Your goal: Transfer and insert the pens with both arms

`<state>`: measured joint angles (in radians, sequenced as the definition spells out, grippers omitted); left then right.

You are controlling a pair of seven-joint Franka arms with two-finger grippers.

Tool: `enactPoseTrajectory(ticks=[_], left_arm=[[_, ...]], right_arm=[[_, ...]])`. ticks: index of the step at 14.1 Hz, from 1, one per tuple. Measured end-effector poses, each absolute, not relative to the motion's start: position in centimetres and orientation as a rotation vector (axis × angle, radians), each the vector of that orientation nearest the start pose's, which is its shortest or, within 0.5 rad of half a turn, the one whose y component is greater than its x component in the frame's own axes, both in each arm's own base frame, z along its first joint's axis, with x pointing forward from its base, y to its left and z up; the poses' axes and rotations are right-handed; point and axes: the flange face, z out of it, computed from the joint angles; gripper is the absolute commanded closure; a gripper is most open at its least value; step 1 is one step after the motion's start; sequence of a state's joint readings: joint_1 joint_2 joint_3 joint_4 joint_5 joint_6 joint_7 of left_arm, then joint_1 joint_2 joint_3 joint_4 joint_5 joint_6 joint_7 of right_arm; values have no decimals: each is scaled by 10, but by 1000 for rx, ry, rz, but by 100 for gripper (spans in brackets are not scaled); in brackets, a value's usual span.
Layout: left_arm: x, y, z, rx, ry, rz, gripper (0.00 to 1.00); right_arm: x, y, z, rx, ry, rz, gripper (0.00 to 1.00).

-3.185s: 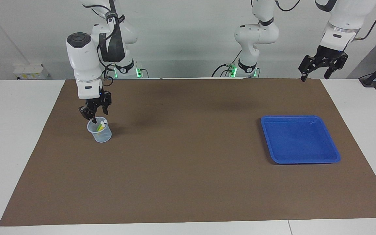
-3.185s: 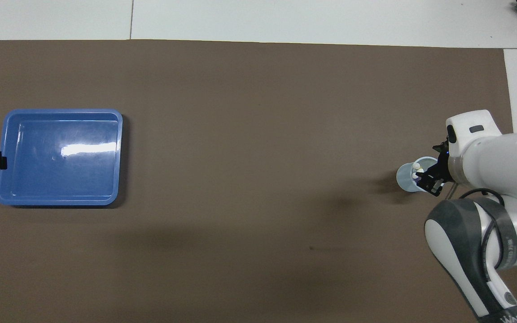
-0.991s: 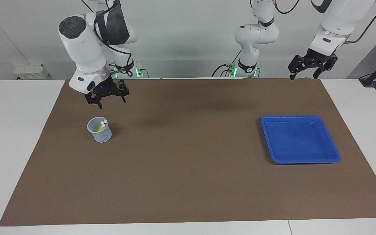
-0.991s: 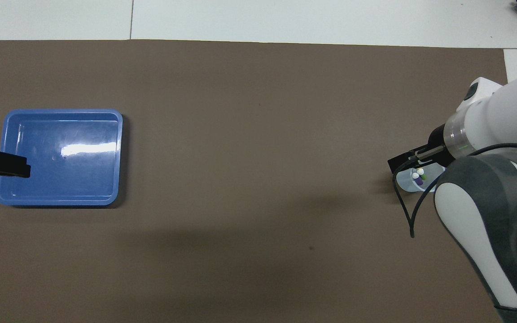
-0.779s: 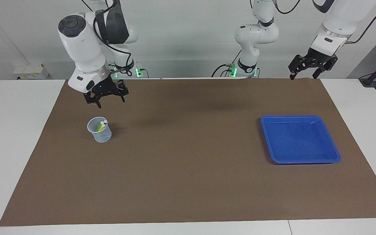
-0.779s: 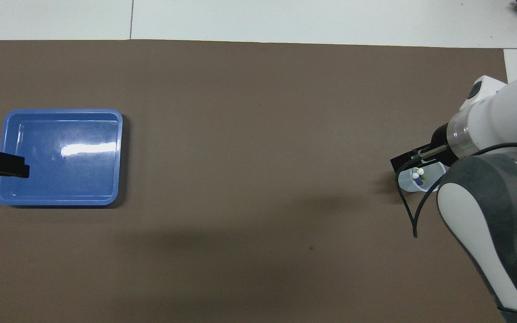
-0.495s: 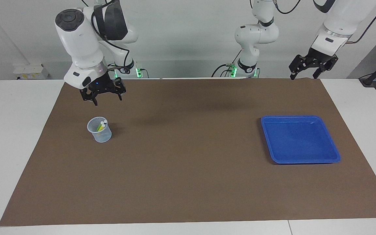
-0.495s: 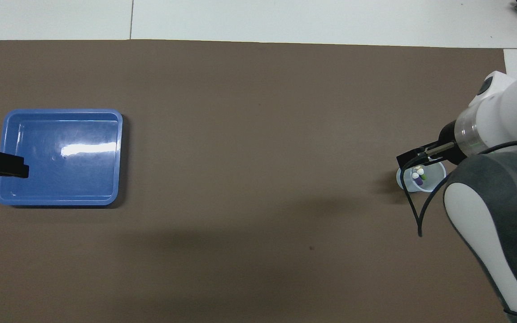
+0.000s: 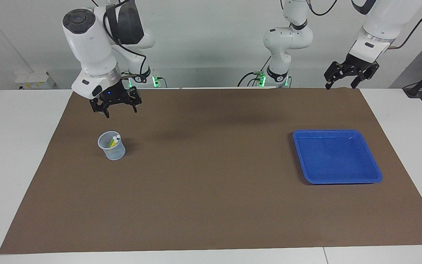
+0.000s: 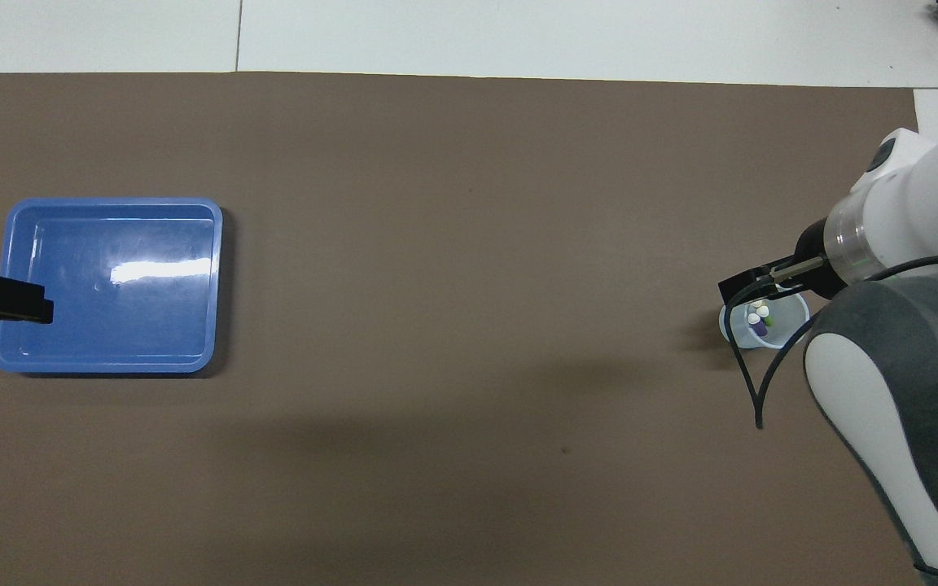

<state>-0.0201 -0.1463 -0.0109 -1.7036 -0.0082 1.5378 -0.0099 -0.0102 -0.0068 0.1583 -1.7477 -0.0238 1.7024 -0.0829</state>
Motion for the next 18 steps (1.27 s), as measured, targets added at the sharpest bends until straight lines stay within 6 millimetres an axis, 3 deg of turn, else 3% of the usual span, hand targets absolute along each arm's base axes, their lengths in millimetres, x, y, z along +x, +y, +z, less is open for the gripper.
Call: enactPoseTrajectory(ticks=[18], left_arm=[[503,-18,636,-3147,37,40,0]], right_arm=[[550,78,558,-3150,-329,74,0]])
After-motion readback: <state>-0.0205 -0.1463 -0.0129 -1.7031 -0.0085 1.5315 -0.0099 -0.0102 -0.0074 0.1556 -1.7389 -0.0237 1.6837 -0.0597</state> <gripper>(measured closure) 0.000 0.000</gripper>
